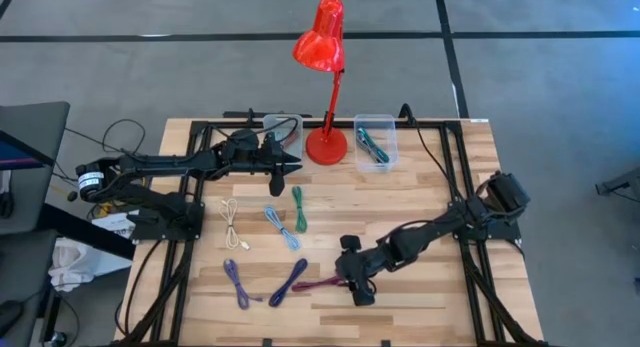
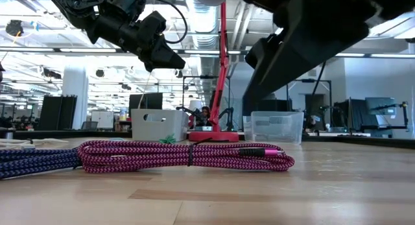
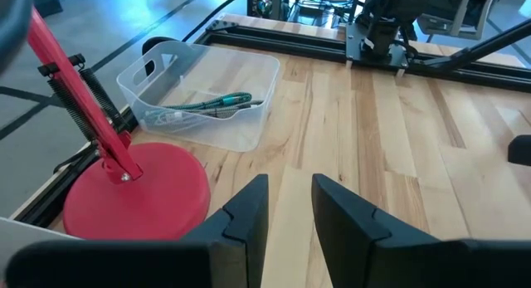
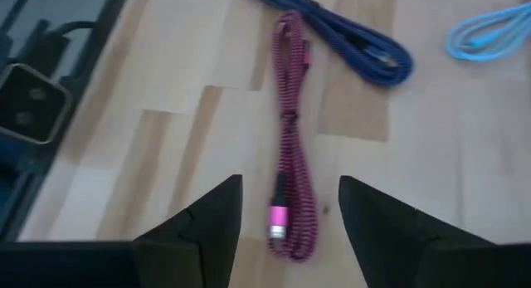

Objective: Pick & Place USB Port
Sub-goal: Put the black and pink charger cable into the transparent bin

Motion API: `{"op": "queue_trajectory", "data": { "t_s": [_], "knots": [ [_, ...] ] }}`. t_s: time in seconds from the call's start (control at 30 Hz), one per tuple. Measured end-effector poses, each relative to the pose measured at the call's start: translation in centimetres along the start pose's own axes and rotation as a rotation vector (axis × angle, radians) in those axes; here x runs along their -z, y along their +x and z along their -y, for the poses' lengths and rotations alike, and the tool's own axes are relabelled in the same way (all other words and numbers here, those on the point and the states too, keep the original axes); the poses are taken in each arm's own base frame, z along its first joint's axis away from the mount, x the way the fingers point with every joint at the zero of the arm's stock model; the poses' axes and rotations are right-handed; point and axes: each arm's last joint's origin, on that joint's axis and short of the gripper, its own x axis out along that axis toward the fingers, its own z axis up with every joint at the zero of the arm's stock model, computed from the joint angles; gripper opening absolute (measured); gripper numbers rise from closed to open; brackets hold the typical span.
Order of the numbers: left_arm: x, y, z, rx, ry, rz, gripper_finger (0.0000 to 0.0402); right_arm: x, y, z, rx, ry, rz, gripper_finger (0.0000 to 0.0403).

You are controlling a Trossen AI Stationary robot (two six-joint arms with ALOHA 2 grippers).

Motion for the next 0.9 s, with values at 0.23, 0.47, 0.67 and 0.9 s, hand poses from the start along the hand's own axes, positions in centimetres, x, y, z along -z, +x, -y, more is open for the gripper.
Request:
{"op": "queue_trajectory", "data": {
  "t_s": [0.23,0.47,0.67,0.9],
  "knots": [
    [0.0,0.0,0.0,0.0,0.0,0.0,0.0095,0.0,0.1,0.7,0.03,0.007,-0.017,0.0198],
    [0.0,0.0,0.0,0.0,0.0,0.0,0.0095,1.4,2.6,0.9,0.001,0.011,-0.078,0.0197],
    [0.1,0.0,0.0,0.0,0.003,-0.005,0.0095,1.4,5.3,0.5,-0.011,-0.007,-0.093,0.0196],
    [0.2,0.0,0.0,0.001,0.001,-0.016,0.0095,0.8,6.1,0.7,-0.005,-0.044,-0.103,0.0155]
  ]
}}
